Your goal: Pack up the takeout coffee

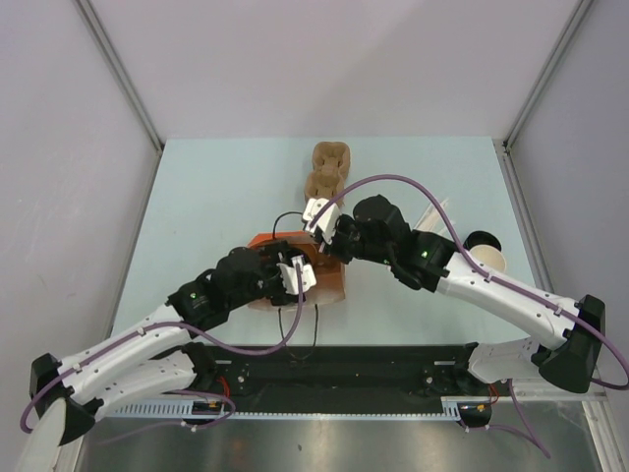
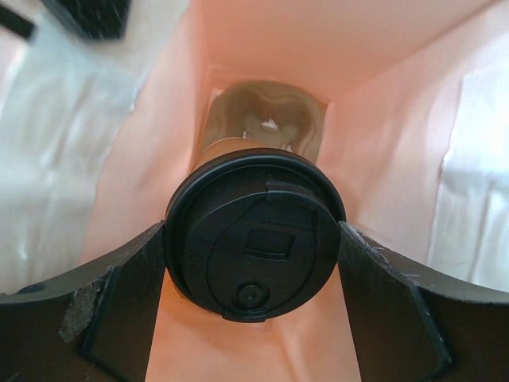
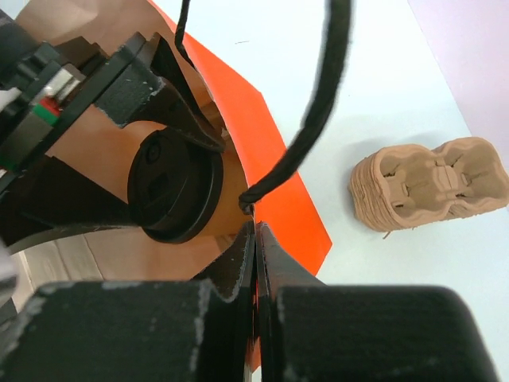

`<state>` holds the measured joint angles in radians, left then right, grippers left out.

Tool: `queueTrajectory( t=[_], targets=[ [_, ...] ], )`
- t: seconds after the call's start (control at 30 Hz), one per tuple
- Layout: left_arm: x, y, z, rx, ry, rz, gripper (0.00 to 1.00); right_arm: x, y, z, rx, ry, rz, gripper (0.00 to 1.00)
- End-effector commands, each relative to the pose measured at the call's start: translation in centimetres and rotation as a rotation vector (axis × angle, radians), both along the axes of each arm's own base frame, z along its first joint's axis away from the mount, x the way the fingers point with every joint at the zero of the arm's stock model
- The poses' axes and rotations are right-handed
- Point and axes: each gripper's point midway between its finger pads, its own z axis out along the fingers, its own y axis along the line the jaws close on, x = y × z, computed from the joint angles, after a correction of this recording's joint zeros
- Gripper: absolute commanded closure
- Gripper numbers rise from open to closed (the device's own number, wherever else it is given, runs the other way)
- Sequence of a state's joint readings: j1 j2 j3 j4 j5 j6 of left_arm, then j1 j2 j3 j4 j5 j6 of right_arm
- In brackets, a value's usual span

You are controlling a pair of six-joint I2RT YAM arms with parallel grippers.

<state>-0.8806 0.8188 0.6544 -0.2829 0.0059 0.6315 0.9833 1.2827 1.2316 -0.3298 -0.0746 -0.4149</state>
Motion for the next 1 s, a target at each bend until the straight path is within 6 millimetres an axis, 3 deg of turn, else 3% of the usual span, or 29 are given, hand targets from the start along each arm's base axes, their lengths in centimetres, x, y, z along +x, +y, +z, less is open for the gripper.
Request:
queueTrajectory(
  t=[0.0, 0.37, 0.67, 0.97],
  targets=[
    [-0.1, -0.7, 3.8, -0.059, -0.058, 0.002, 1.0, 0.6, 0.5, 2.2, 0.077, -0.04, -0.039, 1.0],
    [-0.6, -0.2, 5.2, -0.004, -0.076, 0.009, 1.0, 0.4, 0.7, 2.1, 0.075, -0.044, -0.048, 1.0],
    [0.2, -2.1, 3.1, 0.003, -0.039, 0.02, 1.0, 0.0, 0.8, 2.0, 0.081, -0.021, -0.037, 1.0],
    [0.4, -2.2, 0.8, 0.019, 0.007, 0.052, 1.0, -0.6, 0.8, 2.0, 0.103, 0.025, -0.008, 1.0]
  ],
)
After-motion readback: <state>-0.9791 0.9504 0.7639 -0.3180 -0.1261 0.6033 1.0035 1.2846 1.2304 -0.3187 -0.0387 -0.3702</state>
